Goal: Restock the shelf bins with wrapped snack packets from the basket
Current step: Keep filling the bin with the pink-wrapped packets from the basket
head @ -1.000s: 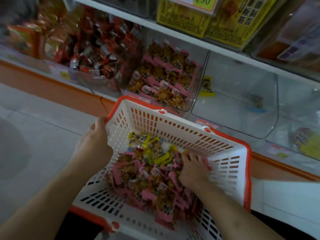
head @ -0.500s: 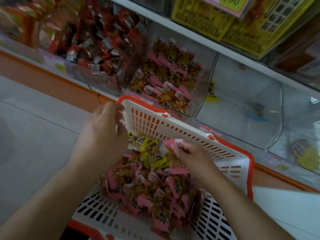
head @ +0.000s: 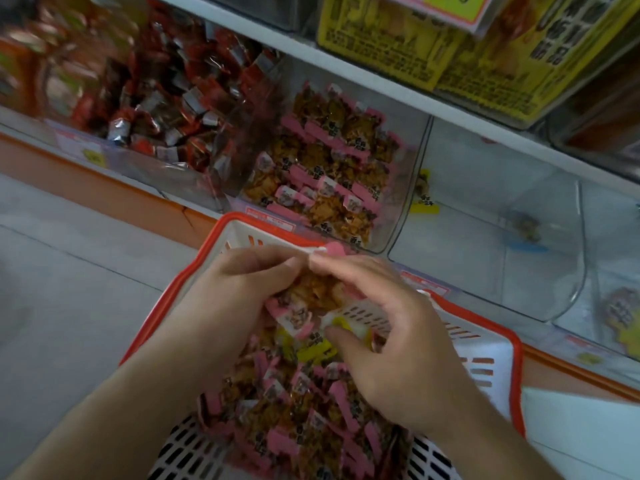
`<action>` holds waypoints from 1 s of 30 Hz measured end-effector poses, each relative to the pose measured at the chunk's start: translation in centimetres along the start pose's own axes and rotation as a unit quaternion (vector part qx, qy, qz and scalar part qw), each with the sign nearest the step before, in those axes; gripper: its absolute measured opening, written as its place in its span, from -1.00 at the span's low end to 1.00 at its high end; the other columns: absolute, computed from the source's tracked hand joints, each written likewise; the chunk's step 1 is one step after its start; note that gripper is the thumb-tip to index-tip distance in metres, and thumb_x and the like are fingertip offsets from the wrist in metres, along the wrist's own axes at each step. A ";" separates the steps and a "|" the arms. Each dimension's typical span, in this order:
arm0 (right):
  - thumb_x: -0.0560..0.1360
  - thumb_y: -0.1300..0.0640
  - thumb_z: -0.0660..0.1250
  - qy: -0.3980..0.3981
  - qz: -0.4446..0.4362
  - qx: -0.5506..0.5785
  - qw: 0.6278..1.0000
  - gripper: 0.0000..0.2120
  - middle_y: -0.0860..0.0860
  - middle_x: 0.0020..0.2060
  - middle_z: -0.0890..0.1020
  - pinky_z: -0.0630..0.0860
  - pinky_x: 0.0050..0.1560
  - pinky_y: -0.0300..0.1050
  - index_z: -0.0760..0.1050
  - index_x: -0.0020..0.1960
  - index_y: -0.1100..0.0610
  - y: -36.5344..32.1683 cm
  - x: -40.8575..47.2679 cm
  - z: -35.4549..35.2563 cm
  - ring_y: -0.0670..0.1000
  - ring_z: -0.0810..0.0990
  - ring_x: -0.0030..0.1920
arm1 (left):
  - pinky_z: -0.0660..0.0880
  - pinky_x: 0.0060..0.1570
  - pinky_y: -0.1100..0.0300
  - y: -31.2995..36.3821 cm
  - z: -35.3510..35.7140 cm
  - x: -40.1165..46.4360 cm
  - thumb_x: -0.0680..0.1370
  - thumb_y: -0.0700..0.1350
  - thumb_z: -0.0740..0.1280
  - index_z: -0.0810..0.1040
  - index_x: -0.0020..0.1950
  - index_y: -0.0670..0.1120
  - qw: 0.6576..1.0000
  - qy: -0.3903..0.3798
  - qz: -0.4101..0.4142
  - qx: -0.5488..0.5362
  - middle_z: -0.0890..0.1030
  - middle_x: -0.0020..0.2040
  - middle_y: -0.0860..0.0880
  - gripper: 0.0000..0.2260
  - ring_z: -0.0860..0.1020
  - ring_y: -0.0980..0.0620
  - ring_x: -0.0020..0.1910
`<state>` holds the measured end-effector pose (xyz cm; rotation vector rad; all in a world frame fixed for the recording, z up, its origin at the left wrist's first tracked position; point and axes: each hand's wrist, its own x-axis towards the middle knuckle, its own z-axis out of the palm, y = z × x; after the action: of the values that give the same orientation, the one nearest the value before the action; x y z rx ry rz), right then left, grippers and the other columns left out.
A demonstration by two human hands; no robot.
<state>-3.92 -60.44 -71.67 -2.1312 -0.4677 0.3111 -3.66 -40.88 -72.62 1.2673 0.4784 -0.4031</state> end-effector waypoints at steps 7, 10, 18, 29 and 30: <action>0.64 0.17 0.41 0.128 0.131 0.191 0.964 -0.69 -0.13 0.19 0.69 0.58 0.27 -0.02 0.58 0.31 -0.14 2.1 1.5 -2.0 -0.06 0.67 0.22 | 0.48 0.31 -0.39 -0.3 0.5 1.9 0.60 -0.09 0.38 0.76 0.01 -0.03 0.998 0.028 0.024 0.052 0.75 0.00 -0.18 -0.85 0.68 -0.27 0.07; 0.63 0.13 0.44 0.076 0.151 0.201 0.965 -0.71 -0.06 0.08 0.72 0.66 0.05 0.00 0.59 0.29 -0.16 2.4 2.1 -1.8 0.01 0.73 0.03 | 0.56 0.27 -0.21 -0.4 0.9 1.9 0.53 -0.05 0.41 0.77 0.06 -0.01 0.997 0.000 0.016 0.074 0.76 0.03 -0.13 -0.82 0.72 -0.16 0.09; 0.57 0.27 0.50 0.053 0.253 0.263 0.930 -0.88 0.27 -0.15 0.73 0.66 -0.09 0.24 0.55 0.00 0.20 2.1 1.1 -1.0 0.21 0.77 -0.13 | 0.64 -0.02 0.03 -0.6 0.9 1.4 0.37 -0.15 0.53 0.62 0.26 -0.06 0.997 0.029 0.049 -0.043 0.69 0.02 -0.28 -0.55 0.70 -0.16 -0.01; 0.55 -0.08 0.37 0.173 0.202 -0.113 0.957 -0.72 -0.29 0.05 0.51 0.39 0.09 -0.37 0.48 0.24 -0.10 3.4 1.0 -3.4 -0.23 0.47 0.15 | 0.64 -0.07 0.09 2.6 2.8 3.1 0.48 -0.23 0.55 0.61 0.13 0.03 0.962 0.166 0.168 0.138 0.75 -0.03 0.07 -0.70 0.73 0.10 -0.05; 0.57 -0.06 0.39 0.158 0.221 -0.153 0.950 -0.65 -0.24 0.11 0.46 0.35 0.15 -0.30 0.45 0.33 -0.06 4.0 0.9 -3.8 -0.19 0.40 0.20 | 0.63 -0.04 0.13 3.7 3.1 4.5 0.49 -0.19 0.56 0.63 0.13 0.03 0.955 0.169 0.179 0.163 0.75 -0.04 0.11 -0.72 0.72 0.15 -0.06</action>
<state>-0.82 -64.90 -72.89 -2.5244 0.1685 0.1436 2.43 -43.06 -71.44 1.7218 0.4672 0.0493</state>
